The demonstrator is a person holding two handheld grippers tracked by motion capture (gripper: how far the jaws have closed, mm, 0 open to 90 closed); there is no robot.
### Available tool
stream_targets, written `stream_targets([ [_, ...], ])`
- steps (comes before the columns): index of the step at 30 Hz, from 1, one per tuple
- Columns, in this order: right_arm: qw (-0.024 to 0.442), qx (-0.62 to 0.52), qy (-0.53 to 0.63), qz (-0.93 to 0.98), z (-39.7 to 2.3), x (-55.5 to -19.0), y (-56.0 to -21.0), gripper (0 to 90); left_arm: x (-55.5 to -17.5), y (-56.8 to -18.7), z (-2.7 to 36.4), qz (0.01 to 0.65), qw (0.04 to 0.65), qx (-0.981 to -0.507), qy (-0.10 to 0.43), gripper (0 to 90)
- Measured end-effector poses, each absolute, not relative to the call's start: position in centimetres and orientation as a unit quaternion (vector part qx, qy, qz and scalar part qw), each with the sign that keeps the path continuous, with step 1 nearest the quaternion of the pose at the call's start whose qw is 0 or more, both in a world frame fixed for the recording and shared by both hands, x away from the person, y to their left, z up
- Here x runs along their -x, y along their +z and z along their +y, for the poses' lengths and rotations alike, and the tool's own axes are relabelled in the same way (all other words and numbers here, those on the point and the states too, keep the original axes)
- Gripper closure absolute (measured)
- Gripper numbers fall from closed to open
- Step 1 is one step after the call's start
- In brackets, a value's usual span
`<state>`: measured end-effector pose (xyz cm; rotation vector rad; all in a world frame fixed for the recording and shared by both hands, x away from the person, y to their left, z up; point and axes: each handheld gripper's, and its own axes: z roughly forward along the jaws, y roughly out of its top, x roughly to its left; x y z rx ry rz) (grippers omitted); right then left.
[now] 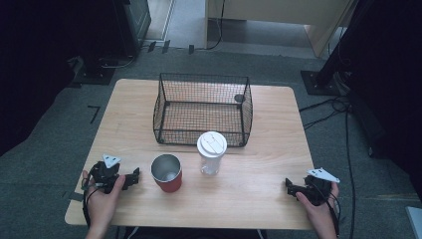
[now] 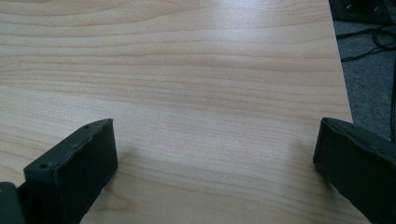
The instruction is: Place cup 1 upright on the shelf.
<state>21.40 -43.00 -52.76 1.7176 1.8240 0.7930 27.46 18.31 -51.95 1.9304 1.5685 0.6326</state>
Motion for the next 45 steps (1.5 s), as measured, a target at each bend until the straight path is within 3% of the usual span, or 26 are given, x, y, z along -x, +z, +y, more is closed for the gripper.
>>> stream_targets([
  [8,0.254,-0.632,0.292,0.671,-43.0,-21.4,-52.8,0.0,-25.9,-51.7,18.6,0.568,0.284,-0.738,0.227,0.0],
  [18,0.253,-0.632,0.296,0.67,-43.1,-21.4,-52.7,0.0,-22.7,-49.4,17.7,0.493,0.381,-0.759,0.19,0.0],
  [28,0.254,-0.632,0.292,0.671,-43.0,-21.4,-52.8,0.0,-21.5,-48.6,16.2,0.434,0.43,-0.776,0.155,0.0],
  [45,0.254,-0.632,0.292,0.671,-43.0,-21.4,-52.8,0.0,-21.3,-48.9,11.6,0.416,0.447,-0.782,0.128,0.0],
])
